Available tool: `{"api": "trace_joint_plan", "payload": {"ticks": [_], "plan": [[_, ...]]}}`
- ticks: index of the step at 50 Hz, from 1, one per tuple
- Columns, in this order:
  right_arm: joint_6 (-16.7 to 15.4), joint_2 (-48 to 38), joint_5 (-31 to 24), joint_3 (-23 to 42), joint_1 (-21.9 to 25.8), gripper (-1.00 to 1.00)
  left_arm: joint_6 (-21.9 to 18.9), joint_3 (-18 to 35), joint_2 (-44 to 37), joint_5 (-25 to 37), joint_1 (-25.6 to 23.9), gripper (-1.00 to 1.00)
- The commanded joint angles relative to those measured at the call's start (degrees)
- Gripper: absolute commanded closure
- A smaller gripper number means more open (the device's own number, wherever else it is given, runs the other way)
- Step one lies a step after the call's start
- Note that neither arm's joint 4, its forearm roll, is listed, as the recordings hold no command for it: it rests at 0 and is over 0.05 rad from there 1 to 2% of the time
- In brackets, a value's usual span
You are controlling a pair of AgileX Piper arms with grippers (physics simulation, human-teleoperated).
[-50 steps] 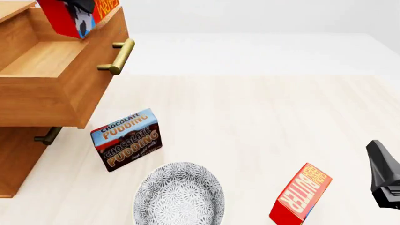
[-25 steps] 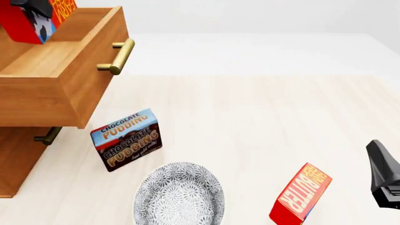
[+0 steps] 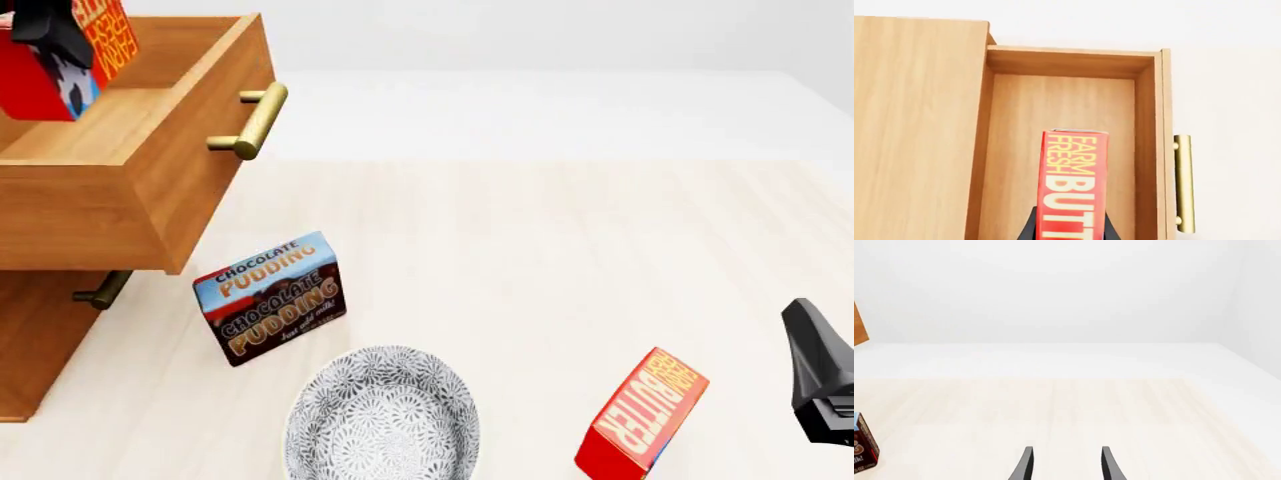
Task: Put the butter at the front in the top drawer of the cabinet and close it.
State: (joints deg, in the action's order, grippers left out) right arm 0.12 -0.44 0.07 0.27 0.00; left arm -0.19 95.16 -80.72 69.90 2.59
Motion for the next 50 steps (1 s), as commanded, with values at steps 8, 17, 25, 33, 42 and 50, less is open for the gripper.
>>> {"api": "trace_joint_plan", "payload": {"ticks": [8,17,25,33,42,50], "plan": [[-0.05,0.07,-0.01,-0.05,0.0,-1.0,-0.53,0.91,-2.84,0.0,1.92,1.0],[-0.05,0.07,0.0,-0.05,0.01,-1.0,-0.88,1.23,-5.48,0.0,2.12,1.0],[-0.03,0.07,0.0,-0.05,0.0,-1.0,-0.97,2.46,-7.62,0.0,2.28,1.0],[-0.04,0.07,0.0,-0.05,0.0,-1.0,-0.7,3.64,-9.79,0.0,1.92,1.0],[-0.03,0.07,0.0,-0.05,0.0,-1.0,0.37,5.34,-11.61,-0.01,1.43,1.0],[-0.04,0.06,-0.01,-0.05,0.01,-1.0,0.33,6.22,-13.18,-0.02,1.2,1.0]]}}
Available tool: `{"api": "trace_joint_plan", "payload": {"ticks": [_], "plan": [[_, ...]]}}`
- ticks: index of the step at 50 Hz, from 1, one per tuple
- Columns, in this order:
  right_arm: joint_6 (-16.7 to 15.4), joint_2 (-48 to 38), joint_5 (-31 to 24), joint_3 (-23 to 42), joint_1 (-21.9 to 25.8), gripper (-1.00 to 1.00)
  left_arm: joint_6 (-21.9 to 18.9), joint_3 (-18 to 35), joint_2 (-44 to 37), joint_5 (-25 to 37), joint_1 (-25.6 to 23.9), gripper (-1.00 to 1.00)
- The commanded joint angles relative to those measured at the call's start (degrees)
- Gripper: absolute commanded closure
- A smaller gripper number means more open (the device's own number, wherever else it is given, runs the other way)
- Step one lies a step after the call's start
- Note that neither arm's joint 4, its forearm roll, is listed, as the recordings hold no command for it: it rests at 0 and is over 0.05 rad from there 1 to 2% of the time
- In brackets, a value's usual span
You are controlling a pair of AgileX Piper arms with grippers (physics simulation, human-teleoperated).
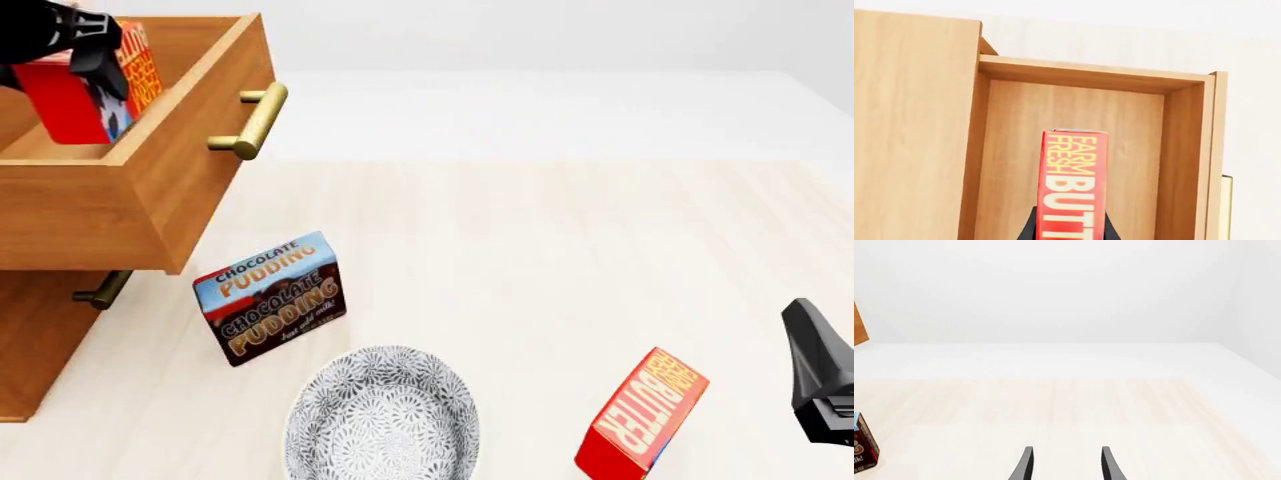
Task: Put the butter at the front in the top drawer of the cabinet and close it.
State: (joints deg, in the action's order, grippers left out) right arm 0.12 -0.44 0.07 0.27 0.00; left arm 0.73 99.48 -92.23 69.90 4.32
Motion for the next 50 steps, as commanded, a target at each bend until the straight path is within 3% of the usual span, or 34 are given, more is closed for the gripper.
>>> {"api": "trace_joint_plan", "payload": {"ticks": [1,18,28,48,49,50], "plan": [[-0.04,0.06,-0.01,-0.05,0.01,-1.0,-0.64,2.15,-1.77,-0.03,-0.42,1.0],[-0.04,0.07,0.0,-0.05,0.01,-1.0,-0.25,-0.77,-1.43,-1.49,-0.91,1.0],[-0.04,0.07,0.0,-0.05,0.0,-1.0,0.52,-5.48,-0.85,-4.47,-1.38,1.0],[-0.06,0.07,0.0,-0.05,0.01,-1.0,-0.03,-6.9,-0.61,-4.89,-1.13,1.0],[-0.03,0.08,0.0,-0.05,0.01,-1.0,0.31,-6.79,-0.54,-4.81,-1.41,-1.0],[-0.05,0.07,0.0,-0.05,0.02,-1.0,0.26,-6.72,-0.49,-4.7,-1.47,-1.0]]}}
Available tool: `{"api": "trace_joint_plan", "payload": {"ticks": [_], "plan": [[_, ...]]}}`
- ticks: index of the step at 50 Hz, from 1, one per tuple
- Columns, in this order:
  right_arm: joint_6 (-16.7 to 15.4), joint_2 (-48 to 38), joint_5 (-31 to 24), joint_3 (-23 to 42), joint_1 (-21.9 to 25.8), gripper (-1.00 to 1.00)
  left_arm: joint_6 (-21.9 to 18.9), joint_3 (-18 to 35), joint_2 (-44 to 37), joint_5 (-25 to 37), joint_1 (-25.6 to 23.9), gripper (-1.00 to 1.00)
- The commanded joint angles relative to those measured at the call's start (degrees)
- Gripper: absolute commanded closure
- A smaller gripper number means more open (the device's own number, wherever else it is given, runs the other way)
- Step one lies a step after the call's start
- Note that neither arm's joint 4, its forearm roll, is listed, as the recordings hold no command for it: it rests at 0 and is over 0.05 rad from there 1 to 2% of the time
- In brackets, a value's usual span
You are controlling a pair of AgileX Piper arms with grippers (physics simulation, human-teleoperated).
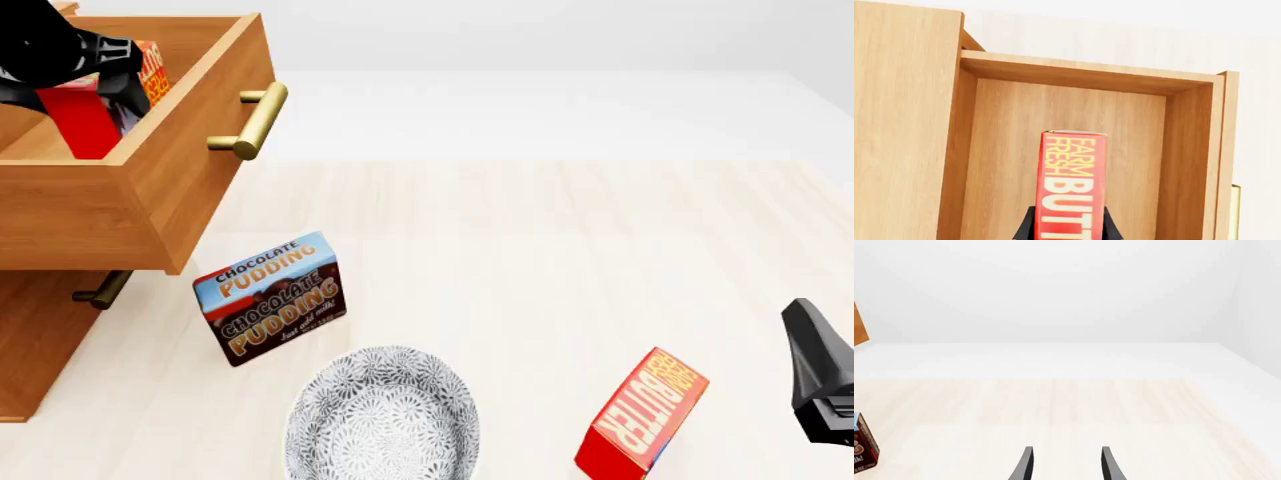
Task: Put the butter at the front in the top drawer of the cabinet and close it.
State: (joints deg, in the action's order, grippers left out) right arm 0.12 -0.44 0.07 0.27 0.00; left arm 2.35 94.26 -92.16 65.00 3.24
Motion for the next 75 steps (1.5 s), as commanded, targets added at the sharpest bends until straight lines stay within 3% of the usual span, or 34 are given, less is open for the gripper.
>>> {"api": "trace_joint_plan", "payload": {"ticks": [1,28,44,67,75], "plan": [[-0.03,0.06,-0.01,-0.05,0.0,-1.0,-1.64,-1.49,-0.49,0.36,-0.08,-1.0],[-0.04,0.08,0.0,-0.05,0.01,-1.0,-3.72,0.65,2.52,4.15,0.89,-1.0],[-0.04,0.07,0.0,-0.05,0.01,-1.0,-5.54,-1.9,7.11,4.85,0.84,-1.0],[-0.04,0.08,0.0,-0.05,0.0,-1.0,-4.95,-4.75,11.72,4.89,-1.71,-1.0],[-0.09,0.2,-0.1,-0.07,0.02,-1.0,-8.25,-6.08,15.07,4.9,-2.36,-1.0]]}}
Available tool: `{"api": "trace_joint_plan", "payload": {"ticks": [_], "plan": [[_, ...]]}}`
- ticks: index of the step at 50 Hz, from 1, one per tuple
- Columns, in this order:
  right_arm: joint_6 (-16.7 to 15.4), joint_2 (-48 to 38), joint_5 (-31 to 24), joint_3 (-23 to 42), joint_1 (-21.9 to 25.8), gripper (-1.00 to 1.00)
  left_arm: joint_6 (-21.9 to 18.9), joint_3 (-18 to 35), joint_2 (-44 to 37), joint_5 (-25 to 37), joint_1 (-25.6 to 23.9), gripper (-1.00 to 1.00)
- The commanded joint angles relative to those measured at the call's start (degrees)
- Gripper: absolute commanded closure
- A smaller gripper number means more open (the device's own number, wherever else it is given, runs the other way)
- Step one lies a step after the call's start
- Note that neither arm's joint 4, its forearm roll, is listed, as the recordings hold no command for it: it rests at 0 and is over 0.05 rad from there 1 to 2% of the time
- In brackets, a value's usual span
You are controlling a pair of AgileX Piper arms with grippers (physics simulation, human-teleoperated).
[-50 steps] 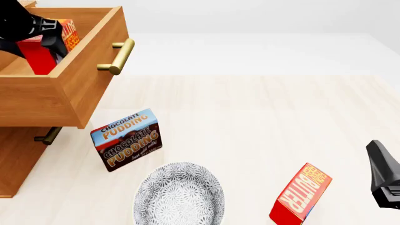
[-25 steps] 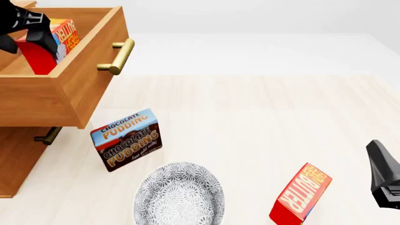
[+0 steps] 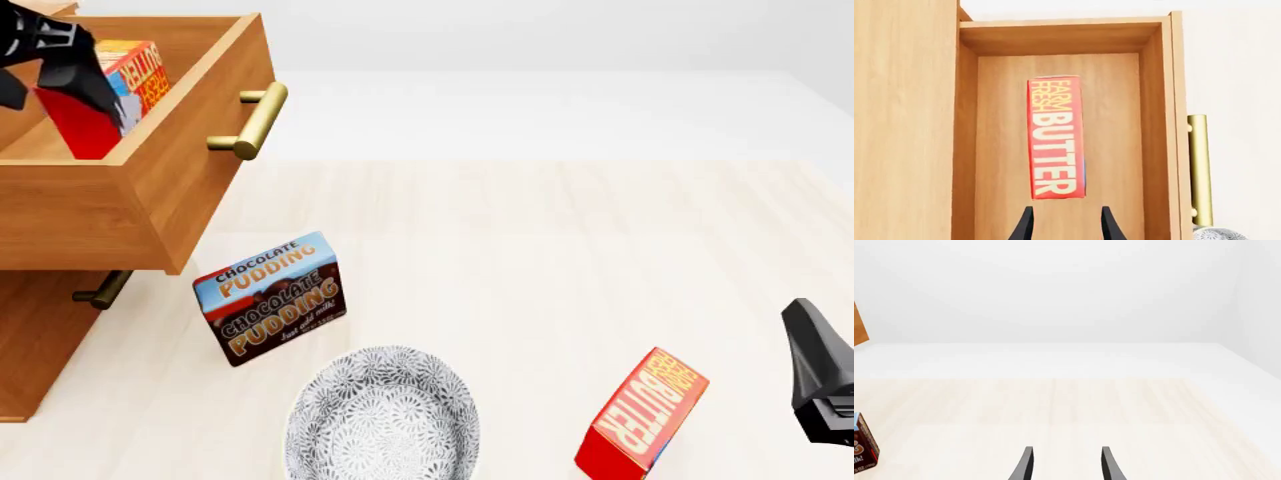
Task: Put the butter at the front in the top drawer of the cabinet and close it.
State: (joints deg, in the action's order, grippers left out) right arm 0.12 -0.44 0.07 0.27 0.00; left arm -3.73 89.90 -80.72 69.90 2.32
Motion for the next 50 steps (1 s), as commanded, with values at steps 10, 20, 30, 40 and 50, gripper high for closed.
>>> {"api": "trace_joint_plan", "payload": {"ticks": [10,20,30,40,50], "plan": [[-0.05,0.17,-0.08,-0.09,0.0,-1.0,-6.74,-4.42,8.42,0.0,-2.57,-1.0],[-0.05,0.13,-0.02,-0.1,0.0,-1.0,-11.69,-8.28,14.85,0.0,-1.79,-1.0],[-0.07,0.15,-0.05,-0.1,0.0,-1.0,-15.52,-6.68,18.1,0.0,-3.87,-1.0],[-0.07,0.23,-0.16,-0.06,0.0,-1.0,-17.15,-5.3,18.94,0.0,-7.6,-1.0],[-0.07,0.24,-0.19,-0.03,0.0,-1.0,-16.92,-0.07,15.44,0.0,-14.77,-1.0]]}}
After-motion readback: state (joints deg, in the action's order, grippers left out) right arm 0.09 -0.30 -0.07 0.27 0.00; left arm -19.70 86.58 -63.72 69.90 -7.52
